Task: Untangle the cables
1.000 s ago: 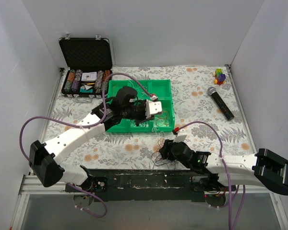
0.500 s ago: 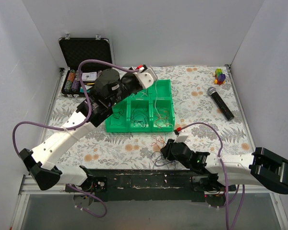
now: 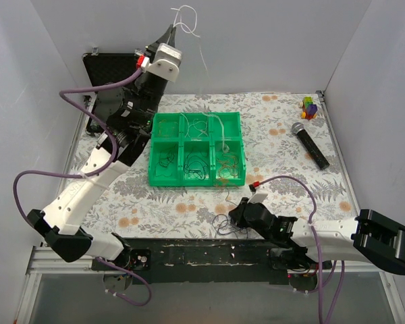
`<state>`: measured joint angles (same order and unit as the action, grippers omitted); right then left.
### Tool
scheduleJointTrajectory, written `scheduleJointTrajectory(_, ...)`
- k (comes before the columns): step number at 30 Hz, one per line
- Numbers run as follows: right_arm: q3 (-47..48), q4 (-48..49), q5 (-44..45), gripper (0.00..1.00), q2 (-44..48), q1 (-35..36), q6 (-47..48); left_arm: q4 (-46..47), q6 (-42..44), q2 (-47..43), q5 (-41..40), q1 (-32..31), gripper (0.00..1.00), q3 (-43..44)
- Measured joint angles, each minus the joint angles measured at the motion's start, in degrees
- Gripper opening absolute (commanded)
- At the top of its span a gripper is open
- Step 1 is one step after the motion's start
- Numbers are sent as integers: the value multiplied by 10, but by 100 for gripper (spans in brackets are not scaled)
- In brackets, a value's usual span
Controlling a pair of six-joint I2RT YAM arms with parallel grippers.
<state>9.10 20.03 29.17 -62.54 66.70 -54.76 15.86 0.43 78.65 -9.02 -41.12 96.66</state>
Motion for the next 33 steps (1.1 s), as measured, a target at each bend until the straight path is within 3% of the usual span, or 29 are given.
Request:
scheduleJointTrajectory(5,-8,6,-3,2,3,0,-10,47,11,2,6,0,0,18)
scheduleJointTrajectory(15,-37,-1,-16,8,62,1,-18,83,26,37,-2,0,0,61)
scheduleJointTrajectory(20,-47,-65,-17,12,147,1,25,55,-15,35,-18,13,0,-23)
scheduleJointTrajectory(26,-39,-115,-4,13,248,1,73,18,-65,44,-24,29,0,-183)
scheduleJointTrajectory(33,-6,-159,7,15,296,1,103,19,-95,97,-25,39,0,-232)
